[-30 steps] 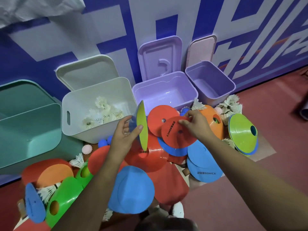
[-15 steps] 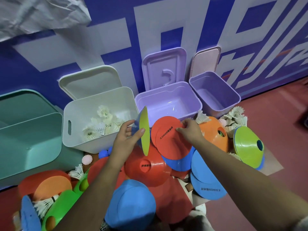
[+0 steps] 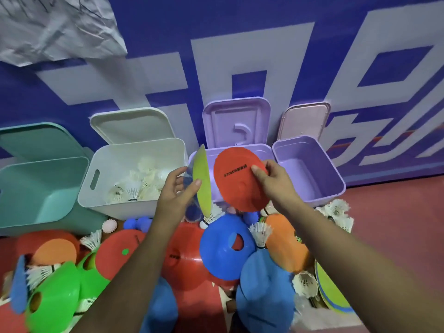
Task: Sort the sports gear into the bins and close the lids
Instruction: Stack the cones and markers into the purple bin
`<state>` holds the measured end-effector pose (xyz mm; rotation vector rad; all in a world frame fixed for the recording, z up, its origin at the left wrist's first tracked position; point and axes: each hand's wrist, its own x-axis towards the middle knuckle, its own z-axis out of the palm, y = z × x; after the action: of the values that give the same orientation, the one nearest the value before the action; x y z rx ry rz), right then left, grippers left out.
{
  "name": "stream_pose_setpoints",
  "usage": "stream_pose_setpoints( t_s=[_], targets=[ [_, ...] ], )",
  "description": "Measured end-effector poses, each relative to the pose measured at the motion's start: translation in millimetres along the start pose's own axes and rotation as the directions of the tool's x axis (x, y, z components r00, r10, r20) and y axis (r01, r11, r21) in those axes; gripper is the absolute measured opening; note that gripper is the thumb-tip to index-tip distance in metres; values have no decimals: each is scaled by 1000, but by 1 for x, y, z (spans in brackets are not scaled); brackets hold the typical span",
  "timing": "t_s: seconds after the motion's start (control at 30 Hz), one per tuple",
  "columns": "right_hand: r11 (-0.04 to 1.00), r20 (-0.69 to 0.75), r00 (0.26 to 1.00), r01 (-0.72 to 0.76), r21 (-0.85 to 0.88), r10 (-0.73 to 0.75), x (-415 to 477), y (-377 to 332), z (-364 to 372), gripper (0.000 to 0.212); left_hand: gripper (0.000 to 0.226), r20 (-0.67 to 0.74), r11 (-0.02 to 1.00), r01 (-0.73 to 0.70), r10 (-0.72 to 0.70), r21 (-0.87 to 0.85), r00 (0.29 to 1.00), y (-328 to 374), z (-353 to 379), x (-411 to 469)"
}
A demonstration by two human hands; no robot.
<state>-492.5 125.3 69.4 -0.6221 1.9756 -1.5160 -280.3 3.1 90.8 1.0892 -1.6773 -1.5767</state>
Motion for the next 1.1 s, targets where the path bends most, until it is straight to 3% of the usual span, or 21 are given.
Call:
stream_pose_setpoints(
  t_s=[0.13,0.23,0.4,0.47,0.53,0.6,0.7,0.83,0.97,1.0,1.03,1.07,1.1],
  targets=[
    [999,-112,993,-34,17,36,39,4,-16,24,49,-14,998,-42,42,38,999,7,31,21],
    [998,-101,993,-68,-8,67,68,15,-15,19,49,6,991,-58,58,122,998,4,50,45],
    [977,-8,980,-200,-71,200,108,48,4,20,72,98,886,-68,26,458,995,-33,66,82],
    [944,25,973,-216,-250,230,120,67,7,15,78,156,815,-98,9,570,988,-49,70,91],
    [902,45,973,-194,-385,228,131,82,8,21,83,240,717,-152,-22,680,971,-67,72,99],
    [904,80,975,-160,-395,208,139,92,8,24,87,291,626,-195,-53,755,955,-82,73,106],
    [882,103,983,-85,-464,149,145,95,7,29,91,283,568,-189,-80,801,956,-99,73,117],
    [726,127,989,32,-687,77,146,98,13,38,92,335,461,-278,-44,842,941,-116,70,130],
    [739,158,984,170,-652,-87,132,98,32,42,93,412,335,-378,-33,863,911,-127,72,136],
    [800,168,985,135,-585,-43,128,97,39,40,91,429,343,-391,-38,854,903,-130,72,138],
    [870,175,978,-9,-492,109,125,95,46,41,89,441,372,-395,-46,840,896,-134,72,140],
    [911,194,937,-208,-357,289,124,92,52,39,85,446,408,-387,-59,827,893,-136,72,142],
    [887,237,859,-410,-212,454,123,93,59,35,81,446,441,-372,-74,817,892,-137,73,143]
  ],
)
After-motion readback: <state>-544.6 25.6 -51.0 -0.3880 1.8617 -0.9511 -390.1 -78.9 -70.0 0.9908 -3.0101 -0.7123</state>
